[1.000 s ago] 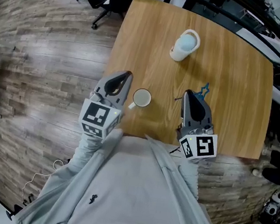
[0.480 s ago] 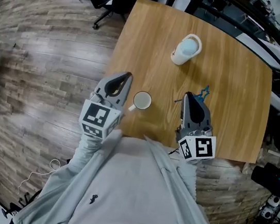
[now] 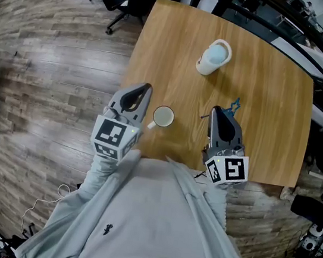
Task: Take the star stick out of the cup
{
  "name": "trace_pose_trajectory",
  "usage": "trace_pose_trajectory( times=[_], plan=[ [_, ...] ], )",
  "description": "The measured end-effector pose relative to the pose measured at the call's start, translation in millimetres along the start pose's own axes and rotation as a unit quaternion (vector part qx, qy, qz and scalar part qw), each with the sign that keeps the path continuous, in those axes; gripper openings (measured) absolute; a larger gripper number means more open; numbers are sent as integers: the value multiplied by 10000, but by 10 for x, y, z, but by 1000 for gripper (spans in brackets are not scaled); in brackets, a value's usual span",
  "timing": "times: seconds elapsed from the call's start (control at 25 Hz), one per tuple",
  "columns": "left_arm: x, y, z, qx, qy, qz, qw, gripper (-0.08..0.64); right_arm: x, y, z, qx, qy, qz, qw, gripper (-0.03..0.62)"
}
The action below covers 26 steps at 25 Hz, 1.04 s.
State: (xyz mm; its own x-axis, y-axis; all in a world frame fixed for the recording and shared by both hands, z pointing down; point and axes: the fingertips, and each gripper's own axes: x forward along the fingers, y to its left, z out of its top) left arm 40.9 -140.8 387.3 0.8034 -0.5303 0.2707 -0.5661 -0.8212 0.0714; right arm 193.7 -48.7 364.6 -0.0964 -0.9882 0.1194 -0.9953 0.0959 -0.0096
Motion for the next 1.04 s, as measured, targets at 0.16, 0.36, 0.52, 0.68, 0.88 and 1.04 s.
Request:
trace_pose_trajectory(
  times=[0.16, 0.36, 0.52, 0.68, 0.88, 1.04],
  plan=[
    [8, 9, 12, -5, -24, 6, 10000, 20, 18, 11, -18, -14, 50, 30, 10000, 29],
    [-2, 5, 5, 22, -63, 1, 10000, 20, 21, 35, -32, -26, 58, 74, 10000, 29],
    [1, 7, 7, -5, -68, 11, 10000, 20, 25, 41, -30, -36, 66, 87, 9999, 29],
    [-12, 6, -27, -41, 48, -6, 10000, 19, 30, 44, -15, -33, 71, 91, 9999, 29],
    [-10, 16, 1, -32, -41, 23, 10000, 20, 30, 43, -32, -31, 100, 95, 9999, 29],
    [-4, 32, -7, 25, -79, 14, 10000, 18, 46, 52, -46, -34, 104, 103, 9999, 29]
  ],
)
